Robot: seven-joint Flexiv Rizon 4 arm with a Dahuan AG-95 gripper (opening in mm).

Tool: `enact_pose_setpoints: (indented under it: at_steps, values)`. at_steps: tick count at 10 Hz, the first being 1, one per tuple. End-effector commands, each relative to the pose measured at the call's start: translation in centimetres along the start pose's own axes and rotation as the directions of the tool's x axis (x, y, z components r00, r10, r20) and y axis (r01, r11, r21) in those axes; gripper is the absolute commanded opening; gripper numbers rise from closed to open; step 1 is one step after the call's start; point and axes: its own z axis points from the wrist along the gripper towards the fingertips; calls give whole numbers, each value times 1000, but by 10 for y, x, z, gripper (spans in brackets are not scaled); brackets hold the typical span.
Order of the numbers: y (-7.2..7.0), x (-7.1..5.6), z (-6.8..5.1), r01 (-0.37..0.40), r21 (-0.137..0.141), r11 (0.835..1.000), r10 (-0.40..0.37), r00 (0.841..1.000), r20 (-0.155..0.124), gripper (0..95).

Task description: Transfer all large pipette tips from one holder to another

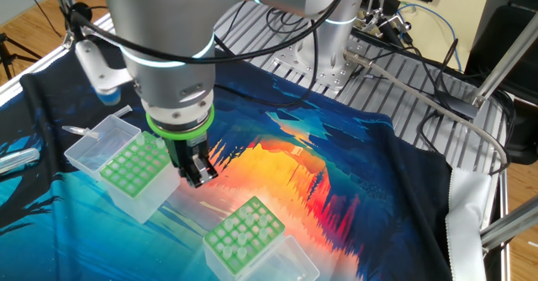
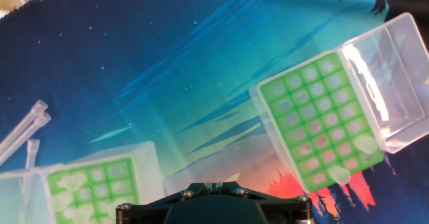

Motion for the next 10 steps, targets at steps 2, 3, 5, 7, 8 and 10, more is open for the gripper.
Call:
enact_pose_setpoints:
  at_steps: [2, 3, 5, 7, 8, 10]
  values:
    - [1, -1, 0, -46, -17, 999, 45, 999, -14, 0]
    - [1, -1, 0, -55, -19, 998, 55, 998, -15, 0]
    - [12, -2, 3, -124, -22, 992, 124, 992, -10, 190]
    - [34, -6, 6, -140, -20, 990, 140, 990, -7, 190]
    - [45, -8, 7, -150, -19, 988, 150, 989, -6, 190]
    - [60, -15, 7, -166, -19, 986, 166, 986, -10, 190]
